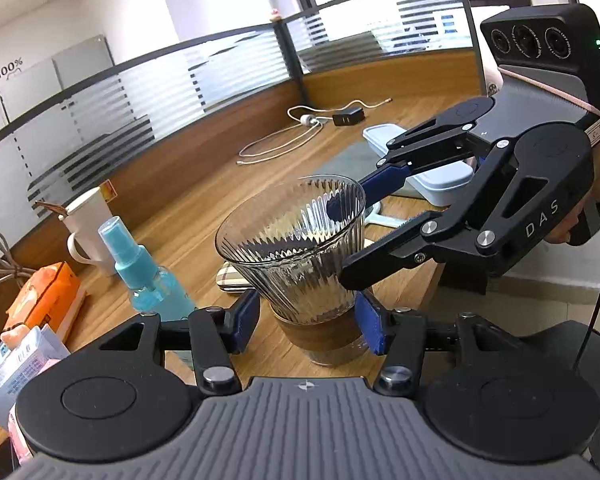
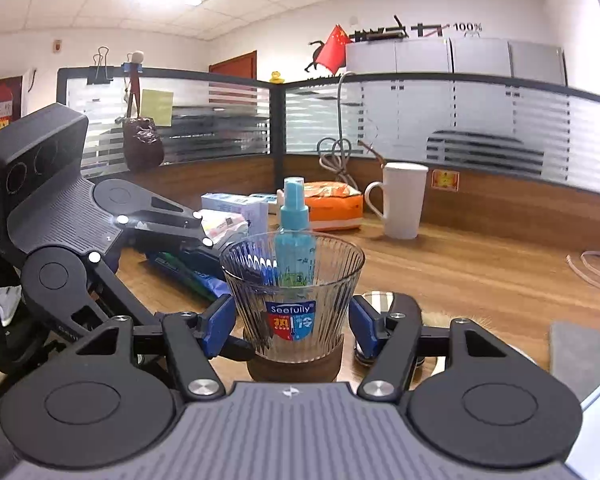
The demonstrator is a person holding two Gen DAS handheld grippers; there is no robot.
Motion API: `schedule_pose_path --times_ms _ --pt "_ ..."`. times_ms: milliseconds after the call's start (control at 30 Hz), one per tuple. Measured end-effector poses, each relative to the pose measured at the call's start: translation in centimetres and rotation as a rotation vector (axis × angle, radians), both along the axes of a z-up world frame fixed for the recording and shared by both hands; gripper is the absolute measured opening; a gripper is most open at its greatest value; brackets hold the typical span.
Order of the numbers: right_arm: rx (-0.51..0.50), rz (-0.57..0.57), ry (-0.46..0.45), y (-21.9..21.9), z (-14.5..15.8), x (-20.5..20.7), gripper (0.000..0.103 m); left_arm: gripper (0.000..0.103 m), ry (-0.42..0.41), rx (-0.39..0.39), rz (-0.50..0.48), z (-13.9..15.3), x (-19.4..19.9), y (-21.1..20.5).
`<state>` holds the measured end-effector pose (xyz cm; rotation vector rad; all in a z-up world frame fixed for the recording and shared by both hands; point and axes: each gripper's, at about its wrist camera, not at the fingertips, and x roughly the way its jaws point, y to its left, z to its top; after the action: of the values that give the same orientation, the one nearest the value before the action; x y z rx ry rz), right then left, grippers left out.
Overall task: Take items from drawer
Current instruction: 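Lift the ribbed glass cup out of the drawer and carry it toward the desk, then open the left tool off the cup while the right tool lowers it onto the desk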
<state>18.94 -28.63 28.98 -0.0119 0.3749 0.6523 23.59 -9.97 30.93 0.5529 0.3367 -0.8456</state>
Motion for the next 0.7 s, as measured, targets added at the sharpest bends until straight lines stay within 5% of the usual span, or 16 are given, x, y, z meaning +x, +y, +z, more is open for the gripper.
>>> schedule_pose_path --times_ms 300,700 --pt "-0.020 -0.076 0.017 0.0 -0.1 -1.1 0.072 0.057 0.005 -0.033 0.041 -0.8 -0.5 0.6" --pt "-0.050 -0.209 0.060 1.4 -1.6 -3.8 0.069 0.058 0.106 -0.206 0.217 -2.8 -1.9 3.7"
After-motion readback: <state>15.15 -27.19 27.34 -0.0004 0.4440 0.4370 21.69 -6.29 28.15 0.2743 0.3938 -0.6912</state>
